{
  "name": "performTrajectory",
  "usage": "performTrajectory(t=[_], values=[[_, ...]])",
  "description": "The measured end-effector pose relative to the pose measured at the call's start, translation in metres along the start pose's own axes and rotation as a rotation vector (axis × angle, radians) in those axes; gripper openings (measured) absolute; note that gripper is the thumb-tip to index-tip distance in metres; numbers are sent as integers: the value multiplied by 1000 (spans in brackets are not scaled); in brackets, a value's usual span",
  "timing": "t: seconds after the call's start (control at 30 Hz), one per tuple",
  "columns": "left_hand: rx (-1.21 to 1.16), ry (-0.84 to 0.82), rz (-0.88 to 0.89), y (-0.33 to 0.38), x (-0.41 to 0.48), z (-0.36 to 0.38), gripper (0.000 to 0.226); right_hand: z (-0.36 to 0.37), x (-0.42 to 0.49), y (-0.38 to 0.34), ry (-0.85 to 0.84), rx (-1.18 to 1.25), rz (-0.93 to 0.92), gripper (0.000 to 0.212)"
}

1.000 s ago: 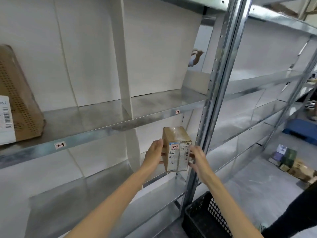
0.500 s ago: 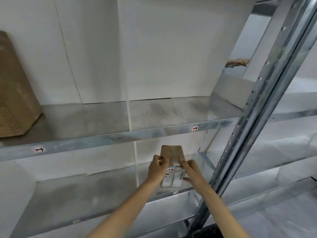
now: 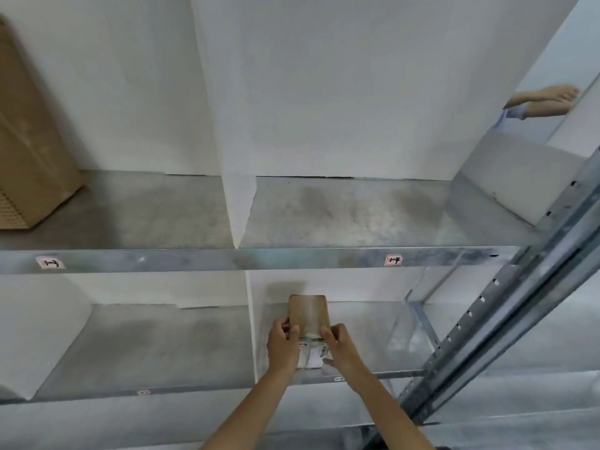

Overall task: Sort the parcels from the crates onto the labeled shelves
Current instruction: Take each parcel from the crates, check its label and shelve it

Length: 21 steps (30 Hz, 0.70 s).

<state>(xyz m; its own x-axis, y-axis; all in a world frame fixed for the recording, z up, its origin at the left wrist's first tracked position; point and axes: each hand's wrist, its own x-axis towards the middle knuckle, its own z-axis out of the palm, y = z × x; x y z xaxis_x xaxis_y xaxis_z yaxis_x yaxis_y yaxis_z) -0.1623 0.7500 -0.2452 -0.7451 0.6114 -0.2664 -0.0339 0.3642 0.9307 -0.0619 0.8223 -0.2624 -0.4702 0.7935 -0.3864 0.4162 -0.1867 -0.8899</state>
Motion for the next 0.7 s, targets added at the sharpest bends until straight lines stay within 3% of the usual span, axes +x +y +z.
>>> performTrajectory(t=[0.47,0.7], values=[[-304,99,-192,5,40,9,25,14,41,-23,-25,42,-13,27],[-289,76,-174,-2,44,9,24,18,46,-18,4,-33,-53,27]])
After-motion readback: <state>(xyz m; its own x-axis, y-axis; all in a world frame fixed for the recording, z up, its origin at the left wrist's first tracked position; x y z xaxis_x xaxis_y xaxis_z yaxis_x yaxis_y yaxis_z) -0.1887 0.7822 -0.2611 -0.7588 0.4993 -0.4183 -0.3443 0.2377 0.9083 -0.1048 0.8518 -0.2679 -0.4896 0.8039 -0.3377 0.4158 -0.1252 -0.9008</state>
